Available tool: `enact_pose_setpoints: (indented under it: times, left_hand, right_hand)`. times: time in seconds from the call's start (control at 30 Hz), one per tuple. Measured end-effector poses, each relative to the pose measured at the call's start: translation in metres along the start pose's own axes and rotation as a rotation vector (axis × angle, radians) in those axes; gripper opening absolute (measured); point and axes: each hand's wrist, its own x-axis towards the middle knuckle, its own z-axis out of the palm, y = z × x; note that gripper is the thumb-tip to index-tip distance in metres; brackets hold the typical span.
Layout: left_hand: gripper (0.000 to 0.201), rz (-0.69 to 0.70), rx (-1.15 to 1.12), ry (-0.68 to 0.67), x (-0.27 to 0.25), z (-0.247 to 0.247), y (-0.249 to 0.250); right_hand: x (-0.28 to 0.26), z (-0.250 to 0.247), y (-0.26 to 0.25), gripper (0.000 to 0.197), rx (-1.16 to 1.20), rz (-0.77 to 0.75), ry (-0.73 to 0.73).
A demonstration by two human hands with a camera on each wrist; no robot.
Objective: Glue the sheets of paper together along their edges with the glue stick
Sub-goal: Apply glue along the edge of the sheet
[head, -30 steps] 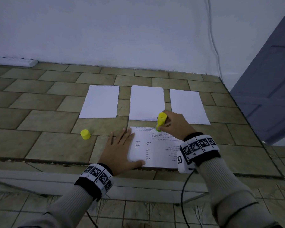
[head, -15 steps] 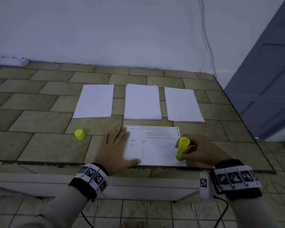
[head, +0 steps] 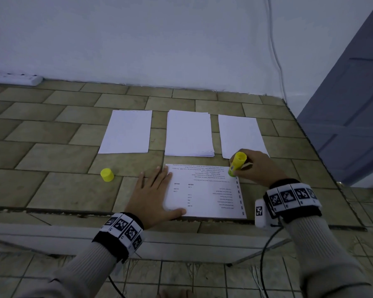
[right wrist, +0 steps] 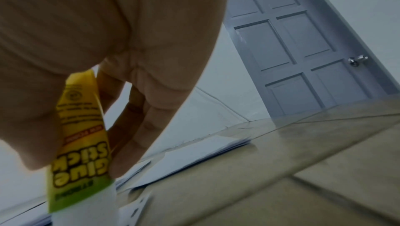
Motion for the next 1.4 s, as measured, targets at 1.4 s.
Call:
enact_pose_setpoints:
  times: [1.4]
  left_hand:
    - [0.123,-0.001,0.046,-0.029,0.001,0.001,0.001]
  right_hand:
    - [-0.029,-0.011,0.039,0.034,-0.069,0.729,0.121]
